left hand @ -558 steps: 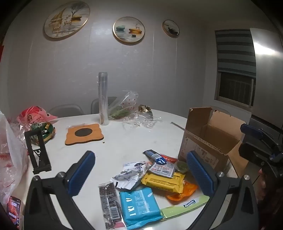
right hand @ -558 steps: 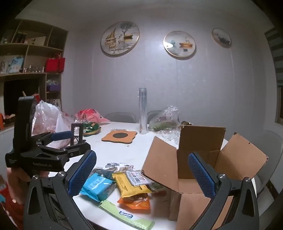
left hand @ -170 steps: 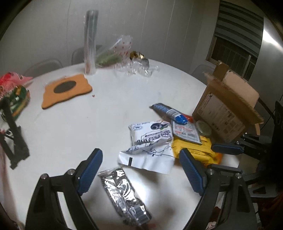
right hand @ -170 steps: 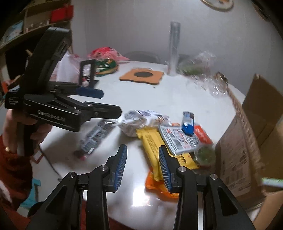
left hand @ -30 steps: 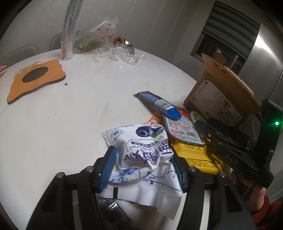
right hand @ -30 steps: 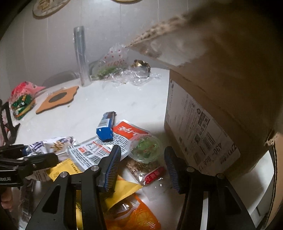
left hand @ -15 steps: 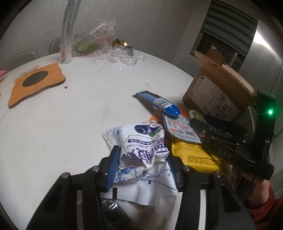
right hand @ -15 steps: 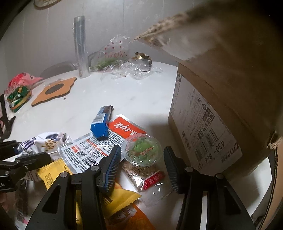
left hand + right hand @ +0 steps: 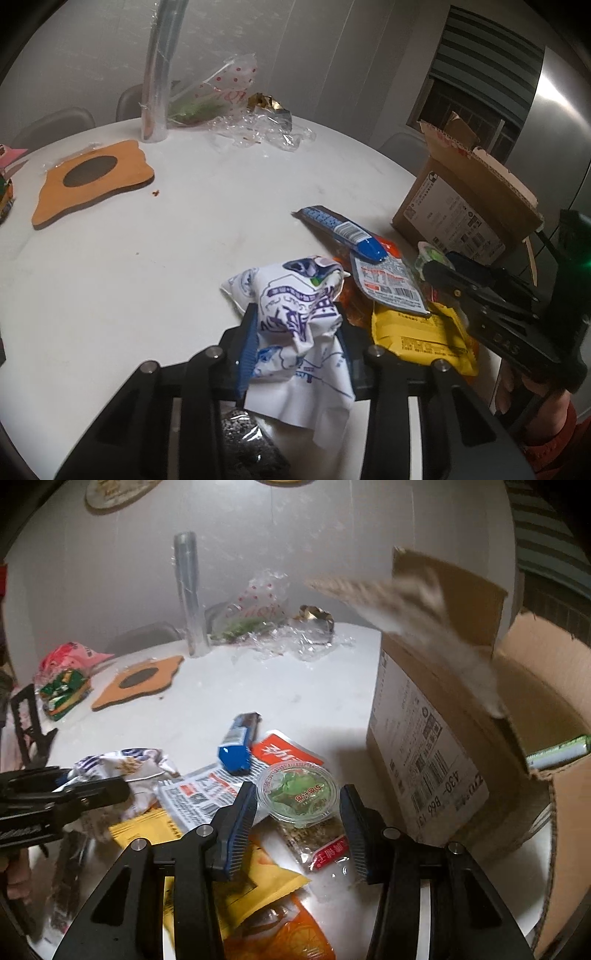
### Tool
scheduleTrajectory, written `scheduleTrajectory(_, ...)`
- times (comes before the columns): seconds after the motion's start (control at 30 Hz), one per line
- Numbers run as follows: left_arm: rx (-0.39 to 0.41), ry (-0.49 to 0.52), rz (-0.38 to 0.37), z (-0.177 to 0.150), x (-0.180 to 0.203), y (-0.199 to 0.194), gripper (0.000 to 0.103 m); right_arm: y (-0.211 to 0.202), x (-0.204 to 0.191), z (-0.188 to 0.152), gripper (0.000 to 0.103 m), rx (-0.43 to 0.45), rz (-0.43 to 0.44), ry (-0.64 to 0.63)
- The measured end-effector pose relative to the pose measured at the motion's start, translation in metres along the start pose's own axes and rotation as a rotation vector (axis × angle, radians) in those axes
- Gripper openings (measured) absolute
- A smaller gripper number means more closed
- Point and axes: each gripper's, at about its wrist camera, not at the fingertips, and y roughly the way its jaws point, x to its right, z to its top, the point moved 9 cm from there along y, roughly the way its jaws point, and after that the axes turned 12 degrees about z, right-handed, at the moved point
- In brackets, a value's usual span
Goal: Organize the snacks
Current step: 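Grasp clear green jelly cup with right tool and lift it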
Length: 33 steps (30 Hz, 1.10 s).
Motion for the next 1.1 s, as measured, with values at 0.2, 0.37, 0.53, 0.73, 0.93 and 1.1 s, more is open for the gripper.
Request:
scheduleTrajectory(0.2,0.021,-0.001,0.017,0.006,0.001,-0.008,0.033,-0.014,-0.017,0.002,0.042,0.025,0.071,-0.045)
scheduleTrajectory(0.37,0.05,-0.004,0.033,0.014,0.002,-0.023,0.033,-0.026,-0.033,0.007,0.042,0.053,0.127,-0.083)
scheduleTrajectory(0.53,0.093,-0.012,0.055,0.023,0.003,-0.047,0.033,-0.037,-0.051,0.01,0.042,0.07,0.188,-0.133)
scheduleTrajectory(0.73,0.153,-0.006,0.082,0.038,0.01,-0.078,0.033,-0.063,-0.072,0.017,0.042,0.103,0.283,-0.199)
scheduleTrajectory(0.93,0.232,0.029,0.092,0.063,0.034,-0.114,0.032,-0.094,-0.08,0.03,0.042,0.144,0.368,-0.227)
scheduleTrajectory(1.1,0.273,0.076,0.062,0.087,0.069,-0.132,0.032,-0.128,-0.069,0.045,0.042,0.202,0.378,-0.259)
